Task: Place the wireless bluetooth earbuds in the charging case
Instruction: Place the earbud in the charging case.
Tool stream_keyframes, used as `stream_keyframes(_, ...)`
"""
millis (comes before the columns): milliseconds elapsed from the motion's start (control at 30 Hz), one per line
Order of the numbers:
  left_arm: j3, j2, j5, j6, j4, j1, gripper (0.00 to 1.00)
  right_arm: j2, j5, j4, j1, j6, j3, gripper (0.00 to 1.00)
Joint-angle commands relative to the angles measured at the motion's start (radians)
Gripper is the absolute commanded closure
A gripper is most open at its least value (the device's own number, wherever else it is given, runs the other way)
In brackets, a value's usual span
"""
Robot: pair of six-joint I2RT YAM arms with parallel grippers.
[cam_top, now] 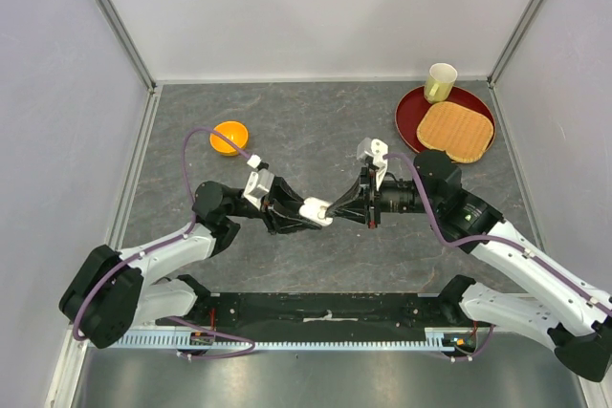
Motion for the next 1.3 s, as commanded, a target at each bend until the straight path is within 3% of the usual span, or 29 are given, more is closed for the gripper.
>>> stream_keyframes(0,0.042,0.002,0.017,-0.024,0.037,-0.01,0.98,0.019,0.053,0.001,0.011,-0.033,0.016,1.0)
stream_keyframes(533,0.03,-0.019,-0.037,0.011,0.035,-0.012,0.98,0.014,0.096,-0.086,0.022,-0.064,0.031,0.99)
stream_keyframes(633,0.027,-0.027,-0.049,0.018,0.034,-0.012,0.98,0.011,0.102,-0.099,0.022,-0.067,0.036,0.94)
stream_keyframes(833,0.027,-0.036,-0.06,0.041,0.005,-0.012,0.98,-0.029,0.134,-0.089,0.022,-0.053,0.039,0.75)
stream_keyframes(1167,0.033,-0.073,-0.081,0.123,-0.123,-0.012,0.98,-0.153,0.186,0.036,0.022,0.02,0.007,0.49)
stream_keyframes(1267,0.027,-0.107,-0.112,0.163,-0.179,-0.012,0.98,-0.199,0.309,0.026,0.022,0.028,-0.012,0.44)
